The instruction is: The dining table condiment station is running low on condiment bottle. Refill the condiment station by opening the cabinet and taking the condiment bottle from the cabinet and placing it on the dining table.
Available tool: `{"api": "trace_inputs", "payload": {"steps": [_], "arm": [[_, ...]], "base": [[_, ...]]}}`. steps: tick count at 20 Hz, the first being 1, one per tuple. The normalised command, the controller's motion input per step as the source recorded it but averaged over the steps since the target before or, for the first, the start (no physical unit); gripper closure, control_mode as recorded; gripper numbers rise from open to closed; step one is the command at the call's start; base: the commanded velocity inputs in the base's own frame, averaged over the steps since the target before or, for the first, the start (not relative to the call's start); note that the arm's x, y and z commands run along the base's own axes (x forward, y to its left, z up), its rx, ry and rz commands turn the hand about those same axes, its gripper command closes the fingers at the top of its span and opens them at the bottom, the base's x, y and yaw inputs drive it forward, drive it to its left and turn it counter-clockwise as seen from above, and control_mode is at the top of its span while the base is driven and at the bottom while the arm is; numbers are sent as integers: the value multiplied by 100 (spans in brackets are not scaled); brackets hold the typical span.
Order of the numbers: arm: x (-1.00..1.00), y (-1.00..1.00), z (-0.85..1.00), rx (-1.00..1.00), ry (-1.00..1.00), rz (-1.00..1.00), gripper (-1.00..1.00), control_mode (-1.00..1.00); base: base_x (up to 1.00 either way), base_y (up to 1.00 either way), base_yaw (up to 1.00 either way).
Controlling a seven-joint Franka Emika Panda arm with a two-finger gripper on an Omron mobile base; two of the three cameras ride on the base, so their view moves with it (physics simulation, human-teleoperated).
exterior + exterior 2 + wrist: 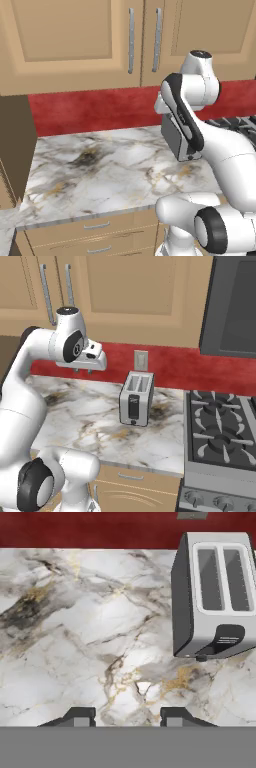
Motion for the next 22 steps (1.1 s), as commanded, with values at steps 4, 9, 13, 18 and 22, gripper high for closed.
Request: {"api": "trace_inputs", "payload": {"steps": [4,9,13,18,22], "arm": [[-51,2,-1,0,-8,0,-100,-100],[-58,2,13,0,-49,-1,-100,-100],[-42,11,68,0,-80,0,-100,-100],[-8,24,91,-1,-68,0,-100,-100],[-1,13,49,0,-36,0,-100,-100]], "base": [[0,0,0],[0,0,0],[0,0,0],[0,0,0],[0,0,0]]}}
